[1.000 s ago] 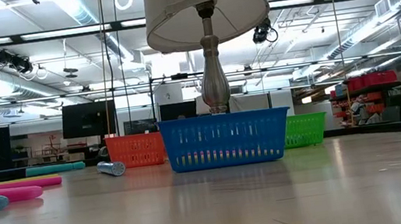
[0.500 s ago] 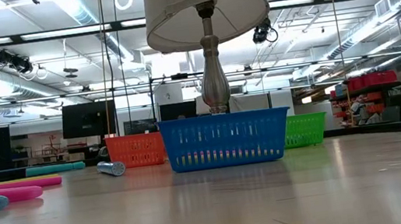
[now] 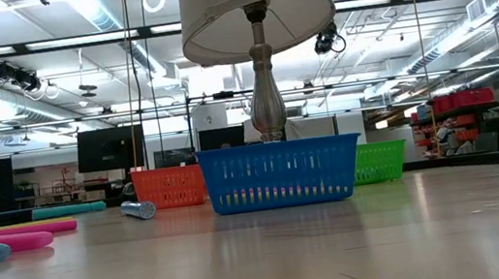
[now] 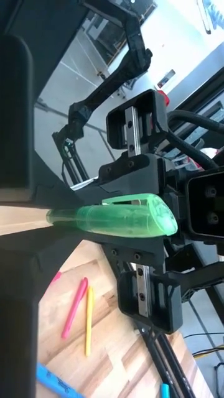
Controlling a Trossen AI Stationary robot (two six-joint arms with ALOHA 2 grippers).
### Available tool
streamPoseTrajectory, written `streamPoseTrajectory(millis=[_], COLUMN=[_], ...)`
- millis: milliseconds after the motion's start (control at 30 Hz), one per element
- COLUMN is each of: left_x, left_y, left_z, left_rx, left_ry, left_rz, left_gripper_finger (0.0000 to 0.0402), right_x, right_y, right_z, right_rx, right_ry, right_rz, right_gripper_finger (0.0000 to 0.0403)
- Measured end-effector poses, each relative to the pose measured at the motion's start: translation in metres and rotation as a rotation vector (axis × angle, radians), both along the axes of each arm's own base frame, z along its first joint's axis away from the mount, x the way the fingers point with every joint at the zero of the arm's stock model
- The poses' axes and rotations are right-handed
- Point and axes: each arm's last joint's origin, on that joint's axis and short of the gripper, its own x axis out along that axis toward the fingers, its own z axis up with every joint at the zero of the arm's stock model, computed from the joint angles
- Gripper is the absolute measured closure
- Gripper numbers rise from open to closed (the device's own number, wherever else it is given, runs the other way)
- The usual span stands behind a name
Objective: Pick & Place Markers
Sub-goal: Put the green small highlighter pen into the orange bin
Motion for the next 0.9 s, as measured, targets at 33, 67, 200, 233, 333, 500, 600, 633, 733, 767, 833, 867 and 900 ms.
streamPoseTrajectory(millis=[33, 67, 200, 233, 333, 500, 600, 633, 733, 767, 833, 867, 900], left_x=[0.0, 0.0, 0.0, 0.0, -0.002, -0.003, -0.006, -0.006, -0.01, -0.012, -0.015, -0.016, -0.018], left_y=[0.0, 0.0, 0.0, -0.001, -0.003, -0.005, -0.008, -0.009, -0.013, -0.015, -0.017, -0.018, -0.019], left_z=[0.0, 0.0, 0.0, 0.0, 0.001, 0.001, -0.004, -0.006, -0.012, -0.014, -0.02, -0.023, -0.026], left_rx=[0.0, -0.004, -0.049, -0.055, -0.087, -0.212, -0.303, -0.339, -0.46, -0.497, -0.571, -0.612, -0.651], left_ry=[0.0, 0.001, 0.007, 0.005, -0.004, 0.01, 0.058, 0.08, 0.152, 0.181, 0.244, 0.278, 0.314], left_rz=[0.0, 0.0, 0.006, 0.006, 0.03, 0.054, 0.067, 0.071, 0.079, 0.083, 0.101, 0.112, 0.125], left_gripper_finger=[0.0361, 0.0361, 0.0361, 0.0361, 0.0361, 0.0361, 0.0361, 0.0361, 0.0361, 0.0361, 0.0361, 0.0361, 0.0361], right_x=[0.0, 0.0, -0.006, -0.009, -0.02, -0.042, -0.055, -0.059, -0.068, -0.069, -0.072, -0.072, -0.073], right_y=[0.0, 0.0, -0.003, -0.005, -0.009, -0.013, -0.016, -0.018, -0.022, -0.023, -0.024, -0.025, -0.025], right_z=[0.0, 0.0, -0.001, 0.0, 0.002, 0.011, 0.013, 0.013, 0.017, 0.017, 0.018, 0.019, 0.02], right_rx=[-0.008, -0.013, -0.033, -0.04, -0.062, -0.092, -0.13, -0.142, -0.152, -0.158, -0.171, -0.181, -0.188], right_ry=[0.0, 0.003, 0.046, 0.063, 0.119, 0.163, 0.209, 0.223, 0.24, 0.245, 0.244, 0.24, 0.237], right_rz=[0.001, 0.002, 0.0, -0.001, 0.003, 0.022, 0.026, 0.029, 0.03, 0.031, 0.035, 0.039, 0.042], right_gripper_finger=[0.0357, 0.0352, 0.033, 0.0325, 0.0312, 0.0297, 0.0294, 0.0294, 0.0293, 0.0293, 0.0293, 0.0293, 0.0293])
